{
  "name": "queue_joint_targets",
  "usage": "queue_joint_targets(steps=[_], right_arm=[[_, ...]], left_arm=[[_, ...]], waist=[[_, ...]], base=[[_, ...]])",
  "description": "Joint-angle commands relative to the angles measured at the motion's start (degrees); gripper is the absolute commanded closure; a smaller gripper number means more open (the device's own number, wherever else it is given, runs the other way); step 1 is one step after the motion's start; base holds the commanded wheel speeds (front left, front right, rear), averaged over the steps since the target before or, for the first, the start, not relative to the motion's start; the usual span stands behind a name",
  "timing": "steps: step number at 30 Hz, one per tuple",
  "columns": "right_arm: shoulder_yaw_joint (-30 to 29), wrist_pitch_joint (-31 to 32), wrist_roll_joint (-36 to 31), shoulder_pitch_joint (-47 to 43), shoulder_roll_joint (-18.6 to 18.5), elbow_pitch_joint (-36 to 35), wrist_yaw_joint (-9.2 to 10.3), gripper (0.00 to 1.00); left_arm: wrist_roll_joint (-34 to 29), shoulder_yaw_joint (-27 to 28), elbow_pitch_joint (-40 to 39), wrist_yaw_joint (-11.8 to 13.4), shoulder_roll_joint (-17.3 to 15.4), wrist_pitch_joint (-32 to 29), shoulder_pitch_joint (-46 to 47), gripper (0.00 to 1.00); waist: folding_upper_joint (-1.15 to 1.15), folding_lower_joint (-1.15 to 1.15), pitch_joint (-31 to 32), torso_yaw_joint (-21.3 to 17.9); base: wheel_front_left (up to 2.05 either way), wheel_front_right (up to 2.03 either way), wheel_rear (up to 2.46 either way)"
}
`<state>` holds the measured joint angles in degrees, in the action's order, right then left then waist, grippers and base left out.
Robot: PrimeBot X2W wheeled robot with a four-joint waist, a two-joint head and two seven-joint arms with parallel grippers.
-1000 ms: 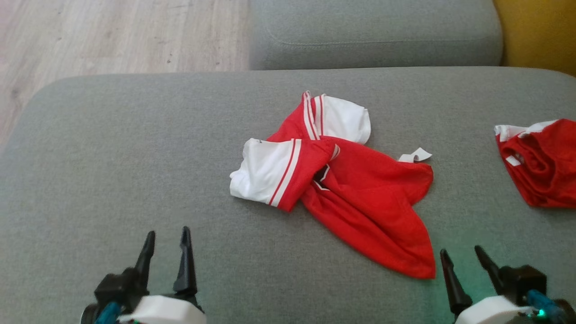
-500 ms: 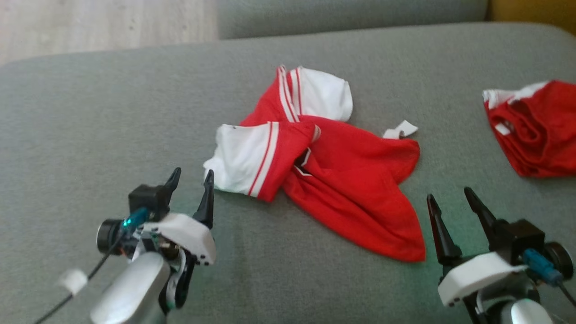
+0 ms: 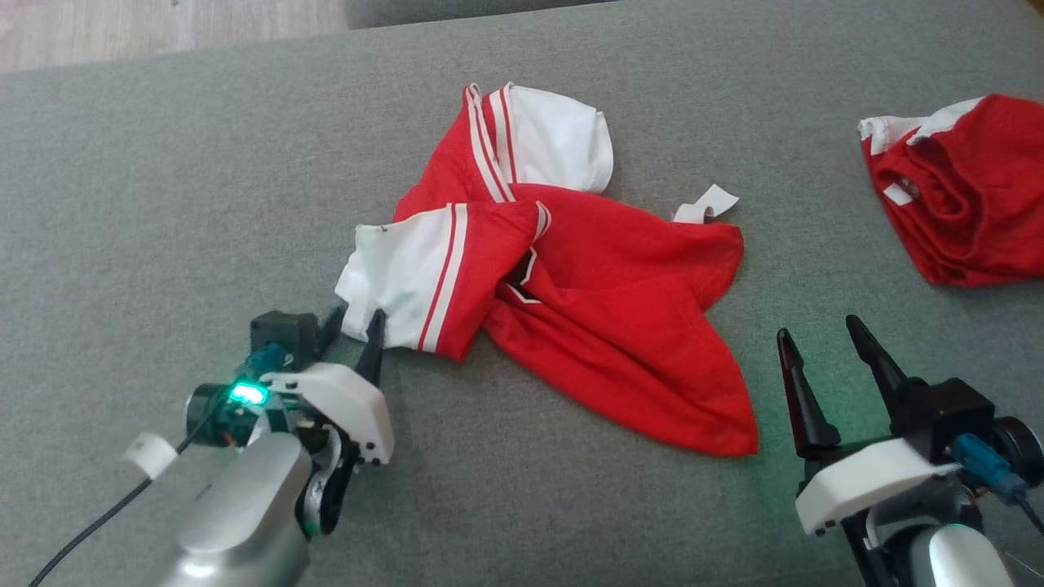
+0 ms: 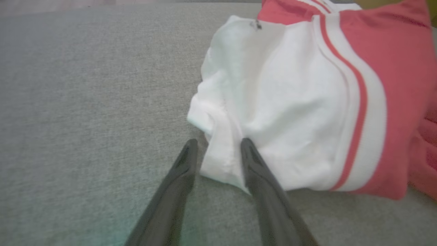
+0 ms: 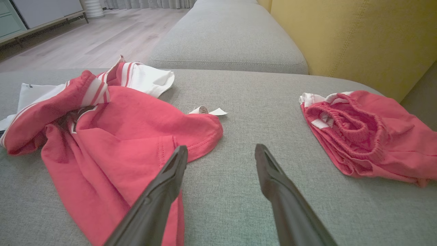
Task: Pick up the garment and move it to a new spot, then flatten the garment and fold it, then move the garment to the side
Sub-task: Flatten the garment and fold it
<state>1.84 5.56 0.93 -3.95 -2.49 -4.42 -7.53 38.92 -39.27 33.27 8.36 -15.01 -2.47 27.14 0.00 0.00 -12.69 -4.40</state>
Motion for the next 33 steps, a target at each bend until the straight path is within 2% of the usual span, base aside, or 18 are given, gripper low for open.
queue_joint_targets(steps=[1, 2, 3, 4, 8, 16, 24, 29, 30, 31, 32, 33], right_arm=[[1.11, -0.62, -0.08, 2.41, -0.39, -1.74, 0.04, 0.0], [1.05, -0.68, -0.05, 2.43, -0.39, -1.72, 0.04, 0.0], [0.99, -0.73, 0.0, 2.43, -0.39, -1.68, 0.04, 0.0], [0.88, -0.81, 0.05, 2.44, -0.39, -1.61, 0.04, 0.0], [0.31, -1.1, 0.17, 2.21, -0.39, -1.22, 0.04, 0.0], [-1.63, -1.3, 0.09, -0.05, -0.39, -0.48, 0.04, 0.0], [-2.42, -0.78, 0.07, -1.47, -0.39, -0.73, 0.04, 0.0], [-2.38, -0.58, 0.06, -1.6, -0.39, -0.79, 0.04, 0.0], [-2.32, -0.55, 0.07, -1.62, -0.39, -0.76, 0.04, 0.0], [-2.3, -0.53, 0.08, -1.65, -0.39, -0.71, 0.04, 0.0], [-2.32, -0.56, 0.07, -1.69, -0.39, -0.65, 0.04, 0.0], [-2.35, -0.59, 0.08, -1.75, -0.39, -0.58, 0.04, 0.0]], left_arm=[[0.25, 1.28, -0.44, -0.2, -0.65, 0.12, 2.7, 0.58], [0.29, 1.22, -0.32, -0.27, -0.53, 0.24, 2.72, 0.71], [0.31, 1.21, -0.3, -0.34, -0.42, 0.58, 2.73, 0.9], [0.24, 1.22, -0.34, -0.33, -0.33, 1.1, 2.72, 1.0], [0.04, 2.12, -1.44, 0.6, 0.01, 4.75, 2.34, 1.0], [0.98, 4.81, -8.78, 5.33, -0.13, 11.0, -4.52, 1.0], [2.26, 4.32, -16.03, 9.8, -0.7, 10.94, -15.26, 1.0], [2.25, 2.47, -18.31, 10.73, -0.18, 10.18, -18.95, 1.0], [2.31, 1.93, -18.79, 10.75, 0.11, 9.94, -19.66, 0.96], [2.34, 1.45, -19.21, 10.78, 0.37, 9.81, -20.25, 0.7], [2.24, 0.88, -19.57, 10.71, 0.54, 9.63, -20.7, 0.32], [2.16, 0.32, -19.9, 10.61, 0.73, 9.44, -21.05, 0.0]], waist=[[0.0, 0.0, -0.02, 0.17], [0.0, 0.0, 0.0, 0.29], [0.0, 0.0, 0.04, 0.43], [0.0, 0.0, 0.16, 0.61], [0.0, 0.0, 1.15, 1.76], [0.0, 0.0, 5.36, 6.96], [0.0, 0.0, 8.07, 12.04], [0.0, 0.0, 8.57, 12.84], [0.0, 0.0, 8.69, 12.9], [0.0, 0.0, 8.81, 12.92], [0.0, 0.0, 8.92, 12.91], [0.0, 0.0, 9.02, 12.87]], base=[[0.0, 0.0, 0.0], [0.0, 0.0, 0.0], [0.0, 0.0, 0.0], [0.0, 0.0, 0.0], [0.0, 0.0, 0.0], [0.0, 0.0, 0.0], [0.0, 0.0, 0.0], [0.0, 0.0, 0.0], [0.0, 0.0, 0.0], [0.0, 0.0, 0.0], [0.0, 0.0, 0.0], [0.0, 0.0, 0.0]])
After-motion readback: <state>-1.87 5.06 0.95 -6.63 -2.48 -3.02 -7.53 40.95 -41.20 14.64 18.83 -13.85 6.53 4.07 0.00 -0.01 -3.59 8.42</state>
